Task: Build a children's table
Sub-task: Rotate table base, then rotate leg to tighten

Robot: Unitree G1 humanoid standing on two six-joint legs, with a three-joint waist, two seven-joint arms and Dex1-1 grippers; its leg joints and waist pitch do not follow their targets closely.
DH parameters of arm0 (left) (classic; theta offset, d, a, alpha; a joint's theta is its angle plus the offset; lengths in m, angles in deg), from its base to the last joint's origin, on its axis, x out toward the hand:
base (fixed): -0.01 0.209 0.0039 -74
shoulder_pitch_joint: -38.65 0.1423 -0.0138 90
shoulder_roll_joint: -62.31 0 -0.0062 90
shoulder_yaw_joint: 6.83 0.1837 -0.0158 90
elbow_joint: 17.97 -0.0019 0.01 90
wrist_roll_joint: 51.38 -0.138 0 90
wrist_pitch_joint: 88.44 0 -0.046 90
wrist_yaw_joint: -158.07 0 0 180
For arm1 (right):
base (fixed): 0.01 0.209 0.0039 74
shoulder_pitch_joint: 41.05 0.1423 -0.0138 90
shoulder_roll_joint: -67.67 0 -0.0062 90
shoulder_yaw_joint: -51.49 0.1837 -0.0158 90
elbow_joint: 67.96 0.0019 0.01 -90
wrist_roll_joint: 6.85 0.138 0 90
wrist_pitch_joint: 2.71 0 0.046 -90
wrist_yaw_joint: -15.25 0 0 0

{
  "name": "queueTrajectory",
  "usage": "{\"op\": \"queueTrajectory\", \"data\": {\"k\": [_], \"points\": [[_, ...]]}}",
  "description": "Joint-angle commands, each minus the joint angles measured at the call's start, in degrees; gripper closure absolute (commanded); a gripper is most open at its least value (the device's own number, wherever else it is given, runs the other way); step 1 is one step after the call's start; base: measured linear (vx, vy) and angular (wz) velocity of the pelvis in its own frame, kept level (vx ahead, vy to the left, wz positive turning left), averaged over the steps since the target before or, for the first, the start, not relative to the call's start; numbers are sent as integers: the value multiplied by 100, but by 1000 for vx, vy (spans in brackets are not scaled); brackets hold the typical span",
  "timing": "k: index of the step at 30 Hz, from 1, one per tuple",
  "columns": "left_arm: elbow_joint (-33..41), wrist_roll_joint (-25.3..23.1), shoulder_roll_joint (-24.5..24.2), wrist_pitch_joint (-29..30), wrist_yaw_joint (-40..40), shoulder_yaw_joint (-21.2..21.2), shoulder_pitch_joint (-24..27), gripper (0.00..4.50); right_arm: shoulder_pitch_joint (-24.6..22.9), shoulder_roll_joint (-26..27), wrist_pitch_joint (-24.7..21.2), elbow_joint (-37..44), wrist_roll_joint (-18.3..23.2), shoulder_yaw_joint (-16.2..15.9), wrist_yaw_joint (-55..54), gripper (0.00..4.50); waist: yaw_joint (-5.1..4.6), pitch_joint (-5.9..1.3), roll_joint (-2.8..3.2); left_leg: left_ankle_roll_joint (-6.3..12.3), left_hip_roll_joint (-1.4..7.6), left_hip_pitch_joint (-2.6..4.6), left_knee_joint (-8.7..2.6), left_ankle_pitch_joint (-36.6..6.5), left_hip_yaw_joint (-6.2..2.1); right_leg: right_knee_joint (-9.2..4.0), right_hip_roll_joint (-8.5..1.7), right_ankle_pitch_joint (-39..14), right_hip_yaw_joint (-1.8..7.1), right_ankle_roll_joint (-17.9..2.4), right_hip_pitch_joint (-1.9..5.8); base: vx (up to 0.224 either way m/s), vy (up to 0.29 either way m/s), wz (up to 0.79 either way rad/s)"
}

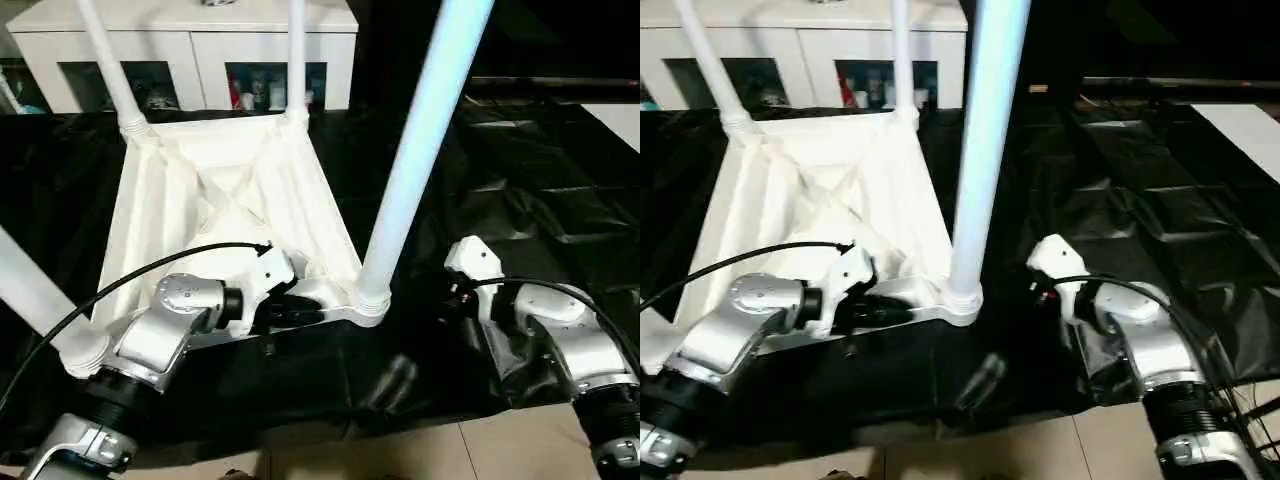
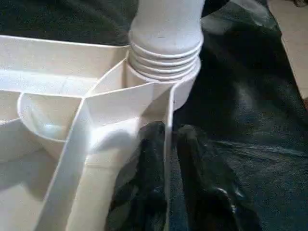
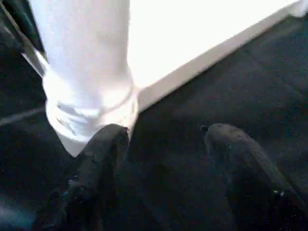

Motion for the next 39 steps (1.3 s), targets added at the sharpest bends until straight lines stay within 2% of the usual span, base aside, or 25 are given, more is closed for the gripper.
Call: {"op": "queueTrajectory", "data": {"k": [1, 2, 3, 4, 8, 12, 13, 17, 18, 19, 20, 21, 26, 28, 31, 33, 35, 36, 37, 39], "points": [[-74, -33, 13, -23, 24, 12, -100, 369, -85, -9, -73, 169, 58, -18, -18, 149, 10, -380, 34, 240, 112, 144, -396, -1587, -71, -424, -212, -955, 123, -1356, 249, 0, 0, 0], [-112, -70, 6, -46, 73, 39, -136, 369, -102, -6, -74, 190, 54, -25, -16, 149, 28, -378, 74, 208, 117, 149, -402, -1602, -82, -421, -226, -989, 126, -1353, 250, 0, 0, 0], [-144, -113, -3, -86, 81, 65, -162, 369, -100, -6, -67, 181, 47, -28, -15, 149, 22, -377, 61, 186, 116, 143, -405, -1637, -83, -428, -220, -1001, 123, -1345, 253, 0, 0, 0], [-188, -151, -3, -80, 79, 79, -193, 369, -104, -9, -71, 192, 35, -32, -21, 149, 24, -379, 81, 171, 117, 148, -407, -1646, -87, -425, -222, -985, 122, -1350, 255, 0, 0, 0], [-476, -320, 9, -265, -53, 162, -334, 369, -166, -36, -157, 377, 56, -28, -42, 149, 23, -385, 87, 203, 107, 136, -397, -1575, -90, -415, -222, -847, 121, -1371, 276, 0, 0, 0], [-491, -165, 44, -100, 142, 175, -362, 369, -180, -43, -175, 408, 30, -29, -69, 149, 23, -382, 102, 183, 107, 140, -399, -1645, -87, -433, -233, -1073, 122, -1365, 270, 0, 0, 0], [-493, -160, 46, -92, 154, 176, -364, 350, -180, -44, -171, 405, 24, -31, -75, 149, 22, -383, 105, 177, 109, 143, -401, -1648, -86, -436, -232, -1088, 122, -1363, 266, 0, 0, 0], [-522, -182, 64, -47, 181, 168, -360, 330, -149, -14, -160, 339, -10, -46, -121, 149, 24, -412, 96, 202, 113, 139, -388, -1528, -85, -411, -229, -854, 120, -1417, 279, 0, 0, 0], [-543, -188, 65, -70, 170, 156, -365, 313, -143, -8, -166, 340, -17, -56, -125, 149, 26, -413, 101, 213, 112, 137, -385, -1495, -84, -407, -231, -793, 119, -1439, 279, 0, 0, 0], [-564, -182, 63, -88, 173, 147, -374, 313, -134, -1, -172, 337, -26, -68, -126, 149, 24, -416, 79, 225, 113, 135, -382, -1479, -80, -405, -228, -769, 119, -1445, 283, 0, 0, 0], [-586, -173, 60, -89, 169, 151, -383, 313, -130, -3, -171, 337, -41, -81, -126, 149, 29, -415, 91, 239, 111, 132, -380, -1462, -81, -401, -231, -762, 118, -1449, 284, 0, 0, 0], [-621, -201, 44, -112, 146, 172, -396, 313, -118, -1, -165, 324, -64, -103, -127, 149, 24, -413, 67, 255, 109, 132, -377, -1468, -74, -407, -227, -786, 118, -1442, 281, 0, 0, 0], [-842, -403, 46, -128, -24, 209, -440, 313, -74, 8, -123, 273, -93, -161, -108, 149, 31, -406, 69, 230, 112, 140, -382, -1532, -79, -426, -236, -1047, 124, -1351, 271, 0, 0, 0], [-864, -428, 41, -79, -41, 225, -439, 348, -66, 20, -132, 280, -73, -161, -107, 149, 35, -409, 73, 223, 116, 137, -384, -1503, -83, -421, -243, -1024, 125, -1351, 276, 0, 0, 0], [-870, -469, 8, -27, -15, 287, -421, 348, -65, 62, -174, 333, 24, -137, -95, 149, 34, -404, 72, 227, 116, 135, -386, -1519, -82, -424, -243, -1032, 125, -1358, 272, 0, 0, 0], [-897, -474, 8, -9, -30, 297, -419, 379, -114, 94, -192, 415, 159, -117, 15, 149, 26, -407, 64, 215, 111, 134, -384, -1550, -83, -427, -245, -1122, 125, -1332, 276, 0, 0, 0], [-916, -488, 17, -8, -8, 313, -419, 389, -197, 95, -203, 530, 253, -163, 188, 149, 19, -405, 66, 232, 109, 131, -386, -1563, -84, -433, -242, -1142, 124, -1326, 276, 0, 0, 0], [-916, -488, 17, -8, -8, 313, -419, 387, -197, 95, -203, 530, 253, -163, 188, 149, 21, -406, 71, 234, 114, 132, -387, -1558, -87, -433, -244, -1140, 125, -1321, 274, 0, 0, 0], [-880, -501, 25, -3, 56, 358, -399, 409, -242, 108, -155, 560, 233, -245, 257, 149, 14, -408, 85, 237, 114, 124, -389, -1537, -91, -421, -241, -1066, 124, -1334, 281, 0, 0, 0], [-829, -509, 45, 10, 77, 393, -372, 424, -218, 174, -111, 496, 183, -280, 196, 149, -14, -412, 69, 257, 112, 122, -385, -1518, -89, -418, -240, -987, 119, -1369, 278, 0, 0, 0]]}}
